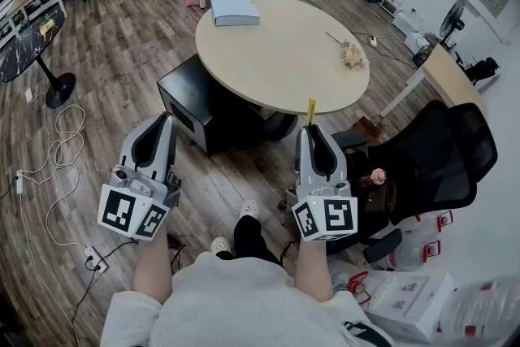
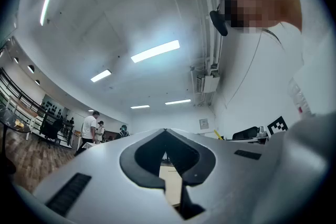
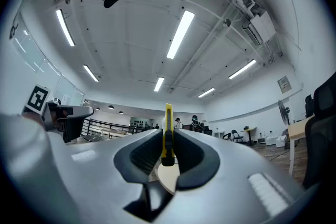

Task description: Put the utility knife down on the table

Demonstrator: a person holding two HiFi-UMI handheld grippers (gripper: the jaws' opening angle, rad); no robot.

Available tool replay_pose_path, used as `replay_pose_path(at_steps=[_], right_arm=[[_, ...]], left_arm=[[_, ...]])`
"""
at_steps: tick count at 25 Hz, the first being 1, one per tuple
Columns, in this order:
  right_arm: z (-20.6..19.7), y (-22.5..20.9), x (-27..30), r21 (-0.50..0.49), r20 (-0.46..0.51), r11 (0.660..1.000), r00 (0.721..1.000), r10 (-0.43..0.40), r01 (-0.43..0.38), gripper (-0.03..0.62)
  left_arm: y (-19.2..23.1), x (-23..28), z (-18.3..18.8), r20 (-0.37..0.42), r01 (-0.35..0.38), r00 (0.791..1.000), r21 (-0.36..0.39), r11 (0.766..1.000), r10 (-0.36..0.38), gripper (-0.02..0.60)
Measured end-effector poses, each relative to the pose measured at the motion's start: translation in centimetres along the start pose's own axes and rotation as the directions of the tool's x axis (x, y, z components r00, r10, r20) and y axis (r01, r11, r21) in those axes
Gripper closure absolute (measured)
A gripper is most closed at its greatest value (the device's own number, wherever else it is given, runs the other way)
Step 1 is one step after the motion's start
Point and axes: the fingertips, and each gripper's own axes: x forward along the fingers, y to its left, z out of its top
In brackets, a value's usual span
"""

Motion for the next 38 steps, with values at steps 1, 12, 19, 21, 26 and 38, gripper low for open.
replay_pose_path(at_steps=[1,12,19,21,26,38], right_arm=[[0.0,-0.1,0.1,0.0,-0.001,1.0,1.0,0.001,-0.001,0.52],[-1.0,-1.0,2.7,-0.002,-0.001,1.0,1.0,0.007,-0.007,0.52],[-2.0,-3.0,7.0,-0.001,-0.015,1.0,1.0,0.013,-0.013,0.52],[-2.1,-3.7,8.6,0.005,-0.012,1.0,1.0,0.019,-0.018,0.52],[-2.4,-5.7,12.6,0.003,0.003,0.999,0.999,0.042,-0.042,0.52],[-3.0,-10.7,20.7,0.018,0.024,0.994,0.994,0.107,-0.107,0.52]], left_arm=[[0.0,0.1,-0.1,0.0,0.0,1.0,-0.001,1.0,0.0,0.574],[1.2,2.6,-1.2,-0.006,0.003,1.0,-0.004,1.0,-0.003,0.574],[3.1,6.3,-2.1,-0.006,-0.005,1.0,0.004,1.0,0.005,0.574],[3.7,7.8,-2.2,-0.002,-0.005,1.0,0.009,1.0,0.005,0.574],[4.9,11.7,-3.0,0.013,-0.009,1.0,0.022,1.0,0.009,0.574],[6.7,20.0,-4.4,0.045,-0.048,0.998,0.044,0.998,0.046,0.574]])
